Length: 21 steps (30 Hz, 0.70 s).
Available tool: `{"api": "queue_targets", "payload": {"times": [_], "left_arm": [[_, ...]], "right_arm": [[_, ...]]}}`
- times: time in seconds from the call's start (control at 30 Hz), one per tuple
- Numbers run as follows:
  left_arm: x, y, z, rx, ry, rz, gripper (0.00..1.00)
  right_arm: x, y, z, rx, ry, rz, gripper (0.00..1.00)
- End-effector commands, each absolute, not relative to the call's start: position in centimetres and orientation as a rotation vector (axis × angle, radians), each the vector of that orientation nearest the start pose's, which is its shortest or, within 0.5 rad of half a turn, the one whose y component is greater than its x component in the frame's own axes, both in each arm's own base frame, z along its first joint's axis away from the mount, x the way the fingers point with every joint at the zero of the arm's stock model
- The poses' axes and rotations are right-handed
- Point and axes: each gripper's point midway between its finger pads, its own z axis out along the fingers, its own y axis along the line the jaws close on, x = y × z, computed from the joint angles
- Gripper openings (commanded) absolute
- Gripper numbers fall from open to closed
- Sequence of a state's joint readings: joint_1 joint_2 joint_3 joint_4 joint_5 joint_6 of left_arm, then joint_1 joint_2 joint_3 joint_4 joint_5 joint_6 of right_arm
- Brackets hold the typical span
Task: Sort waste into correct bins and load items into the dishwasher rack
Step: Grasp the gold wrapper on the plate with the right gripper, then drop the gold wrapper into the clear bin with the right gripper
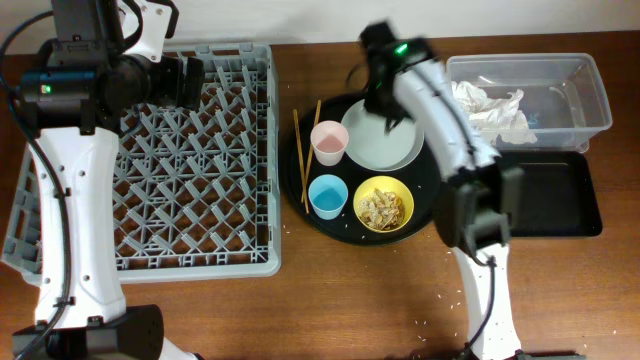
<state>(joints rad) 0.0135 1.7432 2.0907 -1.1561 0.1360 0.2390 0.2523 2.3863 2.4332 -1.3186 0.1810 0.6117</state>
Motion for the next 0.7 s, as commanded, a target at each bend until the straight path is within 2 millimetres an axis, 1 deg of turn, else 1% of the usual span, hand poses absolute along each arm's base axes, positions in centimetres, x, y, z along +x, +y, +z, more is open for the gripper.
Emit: {"api": "queue_targets", "payload": {"times": [0.0,0.07,0.13,0.2,0.23,0.27,0.3,0.33,0.37,0.4,0.47,0.53,0.6,0.67], "left_arm": [[44.5,-1.9,34.6,0.319,2.323,-0.062,0.99],[44.5,-1.9,34.6,0.319,2.323,-0.062,0.99],[44.5,-1.9,34.6,0.319,2.323,-0.062,0.99],[44.5,-1.9,34.6,0.319,2.322,-0.062,0.99],[44.5,-1.9,34.6,0.319,2.322,-0.062,0.99],[44.5,-1.9,34.6,0.319,2.323,-0.062,0.99],[44.5,-1.9,34.6,0.319,2.323,-0.062,0.99],[44.5,-1.9,34.6,0.319,2.323,-0.062,0.99],[44.5,-1.9,34.6,0.319,2.322,-0.062,0.99],[44.5,-1.9,34.6,0.319,2.322,-0.062,0.99],[44.5,-1.9,34.6,0.319,2.322,-0.062,0.99],[44.5,-1.9,34.6,0.319,2.323,-0.062,0.99],[44.5,-1.9,34.6,0.319,2.323,-0.062,0.99],[44.5,-1.9,34.6,0.319,2.323,-0.062,0.99]], "right_arm": [[52.9,2.1,23.7,0.680,2.486,-0.004,0.04],[52.8,-1.6,23.3,0.787,2.471,-0.029,0.04],[52.5,-4.6,21.8,0.919,2.464,-0.046,0.04],[52.2,-7.3,19.7,1.052,2.454,-0.066,0.04],[52.2,-8.6,18.1,1.112,2.455,-0.079,0.04],[52.1,-9.4,17.1,1.144,2.455,-0.085,0.04],[52.2,-10.1,15.5,1.166,2.463,-0.076,0.18],[52.3,-10.3,14.6,1.177,2.469,-0.066,0.33],[52.3,-10.5,13.8,1.186,2.475,-0.056,0.41],[52.2,-10.7,13.2,1.193,2.481,-0.048,0.54],[52.0,-11.0,12.6,1.205,2.487,-0.049,0.73],[52.4,-10.4,13.2,1.113,2.524,-0.005,0.79],[52.7,-9.4,14.3,1.004,2.556,0.064,0.80],[52.7,-8.0,17.0,0.889,2.568,0.156,0.80]]}}
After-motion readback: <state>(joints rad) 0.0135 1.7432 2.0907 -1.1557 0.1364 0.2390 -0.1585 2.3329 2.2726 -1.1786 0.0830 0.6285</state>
